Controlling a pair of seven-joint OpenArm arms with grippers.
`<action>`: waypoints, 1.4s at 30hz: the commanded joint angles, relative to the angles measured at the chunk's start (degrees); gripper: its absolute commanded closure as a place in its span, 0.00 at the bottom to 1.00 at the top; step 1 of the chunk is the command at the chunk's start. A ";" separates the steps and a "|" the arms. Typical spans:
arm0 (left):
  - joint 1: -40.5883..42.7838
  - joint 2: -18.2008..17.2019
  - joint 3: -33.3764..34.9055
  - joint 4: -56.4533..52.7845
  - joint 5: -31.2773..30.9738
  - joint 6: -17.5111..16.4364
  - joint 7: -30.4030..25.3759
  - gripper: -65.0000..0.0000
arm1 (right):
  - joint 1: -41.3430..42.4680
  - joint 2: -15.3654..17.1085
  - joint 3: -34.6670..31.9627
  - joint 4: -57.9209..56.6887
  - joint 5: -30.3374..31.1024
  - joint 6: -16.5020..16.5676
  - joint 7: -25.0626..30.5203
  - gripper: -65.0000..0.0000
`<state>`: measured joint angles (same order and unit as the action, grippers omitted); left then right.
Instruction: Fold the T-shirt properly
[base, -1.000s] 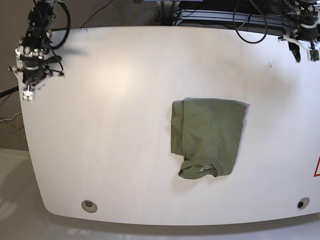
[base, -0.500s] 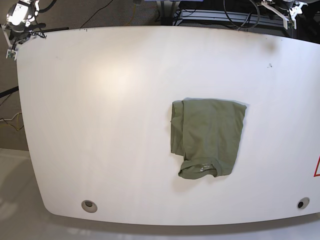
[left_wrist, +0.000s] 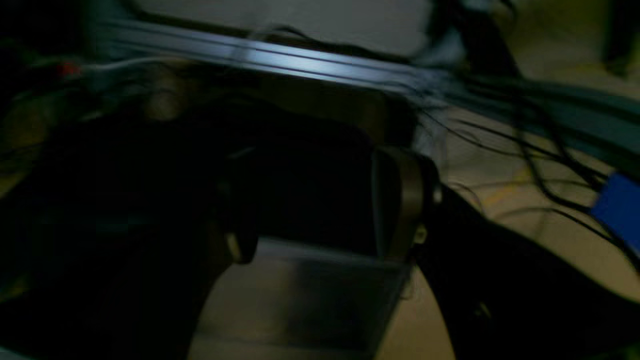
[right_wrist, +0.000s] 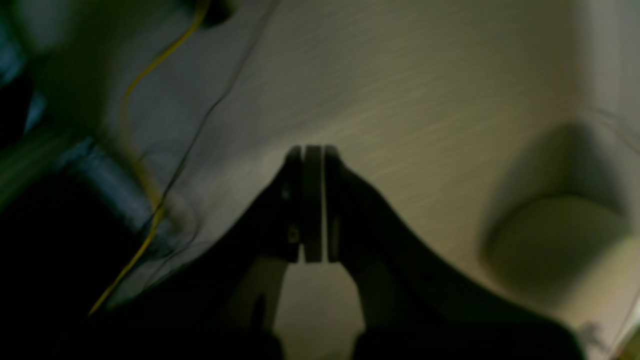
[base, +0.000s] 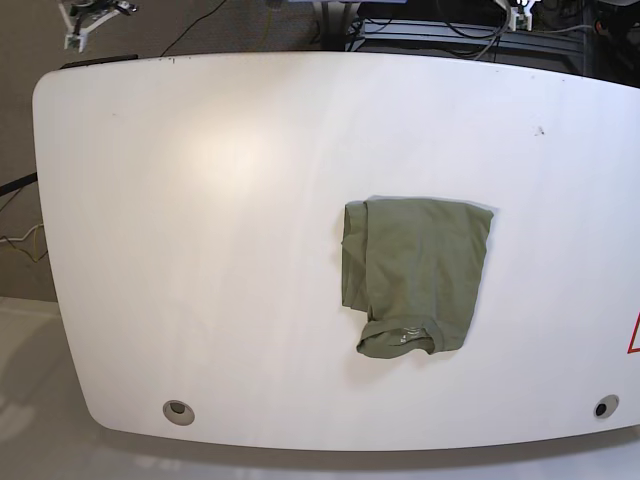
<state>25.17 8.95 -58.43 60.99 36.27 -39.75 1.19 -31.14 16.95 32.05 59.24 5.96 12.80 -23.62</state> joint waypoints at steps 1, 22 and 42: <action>-2.18 -0.55 -0.42 -6.53 4.65 2.08 -3.17 0.50 | 1.90 0.94 -2.29 -7.51 0.24 -0.18 4.94 1.00; -16.51 -13.57 0.02 -58.22 25.93 32.49 -20.31 0.50 | 27.49 -2.66 -29.99 -59.24 0.42 -0.01 39.66 0.97; -20.82 -13.21 -0.07 -60.99 34.19 46.47 -20.49 0.49 | 28.37 -10.49 -41.15 -59.24 0.42 -0.62 30.08 0.93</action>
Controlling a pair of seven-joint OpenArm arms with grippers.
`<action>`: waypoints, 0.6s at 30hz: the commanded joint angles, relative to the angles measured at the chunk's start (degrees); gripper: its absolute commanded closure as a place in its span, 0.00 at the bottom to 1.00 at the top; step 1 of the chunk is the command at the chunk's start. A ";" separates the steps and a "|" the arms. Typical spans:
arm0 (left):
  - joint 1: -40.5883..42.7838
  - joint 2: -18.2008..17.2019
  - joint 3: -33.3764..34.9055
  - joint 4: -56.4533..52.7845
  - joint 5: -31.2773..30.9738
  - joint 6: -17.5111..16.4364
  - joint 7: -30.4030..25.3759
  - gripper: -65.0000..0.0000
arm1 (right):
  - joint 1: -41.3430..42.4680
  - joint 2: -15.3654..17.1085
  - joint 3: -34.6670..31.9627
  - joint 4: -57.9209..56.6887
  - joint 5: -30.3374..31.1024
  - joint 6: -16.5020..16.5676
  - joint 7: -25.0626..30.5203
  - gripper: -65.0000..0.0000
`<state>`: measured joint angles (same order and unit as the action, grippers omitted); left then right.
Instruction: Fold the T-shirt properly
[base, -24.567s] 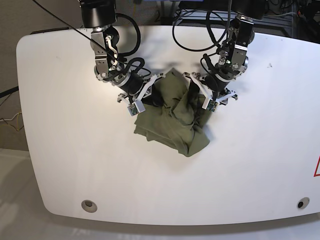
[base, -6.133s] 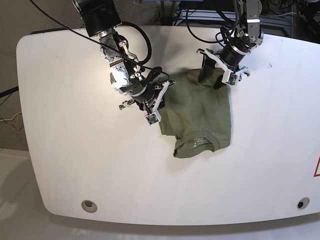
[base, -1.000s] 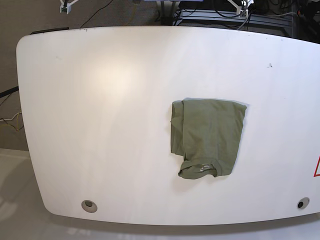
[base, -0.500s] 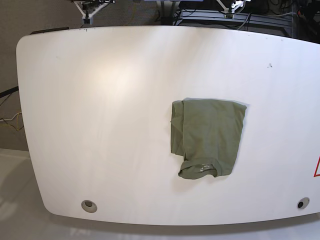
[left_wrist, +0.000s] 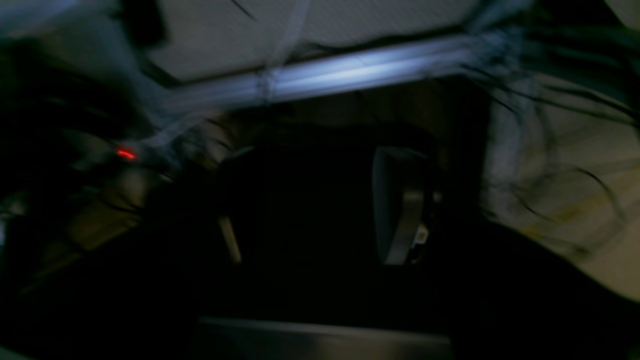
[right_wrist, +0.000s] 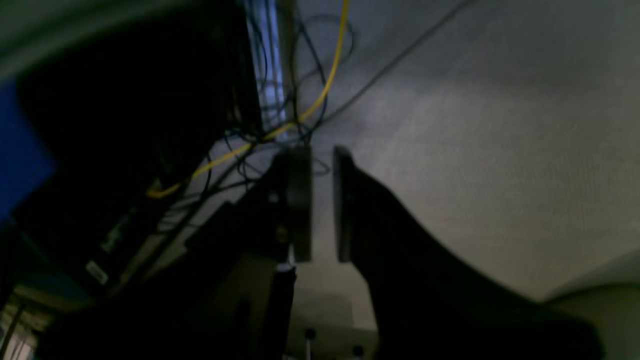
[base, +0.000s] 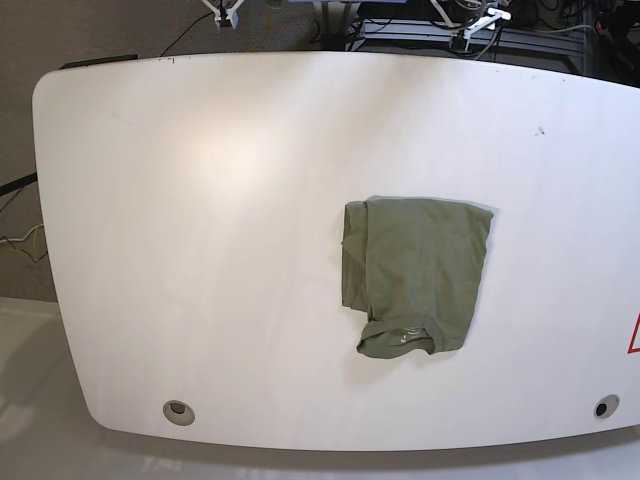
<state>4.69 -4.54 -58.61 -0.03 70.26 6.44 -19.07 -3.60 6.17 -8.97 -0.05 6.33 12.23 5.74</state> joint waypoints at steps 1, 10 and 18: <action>-0.42 0.45 0.10 0.03 0.29 0.29 -0.14 0.49 | 0.83 0.11 -0.21 0.05 0.05 -0.05 0.72 0.94; -1.04 0.80 0.98 0.03 1.08 0.29 1.00 0.49 | 1.09 -1.12 -0.39 0.05 -0.04 -0.05 0.46 0.96; -1.48 2.03 2.48 0.03 2.66 0.29 2.67 0.49 | 2.58 -0.94 -0.30 0.05 -0.04 -0.05 0.72 0.96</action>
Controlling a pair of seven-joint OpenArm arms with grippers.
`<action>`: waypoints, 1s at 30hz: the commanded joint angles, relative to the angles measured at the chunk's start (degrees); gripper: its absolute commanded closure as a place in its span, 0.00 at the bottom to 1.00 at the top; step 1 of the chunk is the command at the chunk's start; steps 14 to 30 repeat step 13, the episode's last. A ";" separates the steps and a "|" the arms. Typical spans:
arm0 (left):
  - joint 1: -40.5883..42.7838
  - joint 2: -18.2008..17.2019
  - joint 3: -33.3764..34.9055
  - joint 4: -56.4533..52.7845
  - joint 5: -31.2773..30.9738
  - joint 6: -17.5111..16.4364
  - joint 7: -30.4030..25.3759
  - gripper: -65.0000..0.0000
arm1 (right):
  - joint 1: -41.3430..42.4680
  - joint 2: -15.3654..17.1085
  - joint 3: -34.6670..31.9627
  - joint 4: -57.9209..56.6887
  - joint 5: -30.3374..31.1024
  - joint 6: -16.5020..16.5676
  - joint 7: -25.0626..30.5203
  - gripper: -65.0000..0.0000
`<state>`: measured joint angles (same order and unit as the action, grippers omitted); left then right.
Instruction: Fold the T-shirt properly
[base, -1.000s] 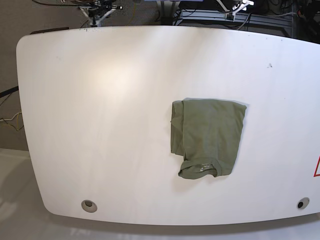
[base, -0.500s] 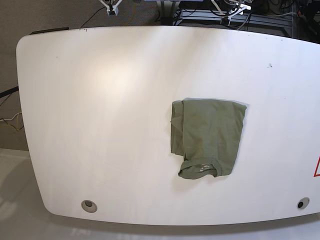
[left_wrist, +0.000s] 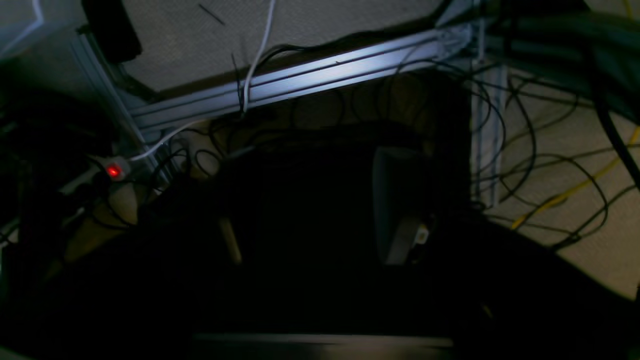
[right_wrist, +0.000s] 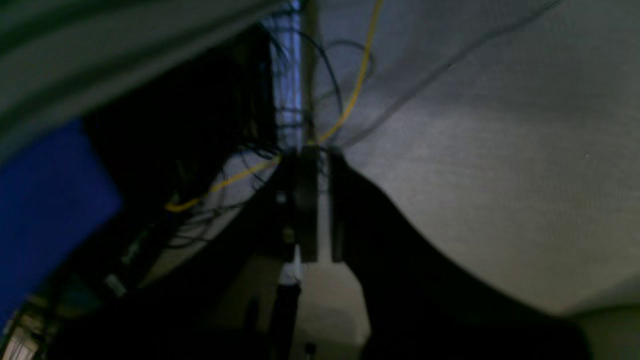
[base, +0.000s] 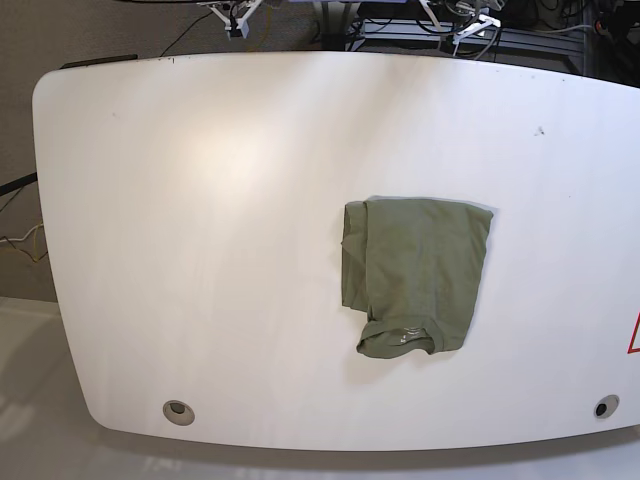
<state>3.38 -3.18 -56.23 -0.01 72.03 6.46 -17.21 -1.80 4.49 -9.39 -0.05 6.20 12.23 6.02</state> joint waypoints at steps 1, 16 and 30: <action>-0.52 0.76 0.10 0.01 1.33 0.27 1.34 0.49 | 0.88 0.83 0.11 0.05 0.27 -0.05 0.44 0.96; -1.75 1.03 0.10 0.01 4.67 0.27 3.54 0.49 | 1.76 1.27 0.38 0.05 0.62 -0.05 0.44 0.96; -1.75 1.03 0.10 0.01 4.67 0.27 3.54 0.49 | 1.76 1.27 0.38 0.05 0.62 -0.05 0.44 0.96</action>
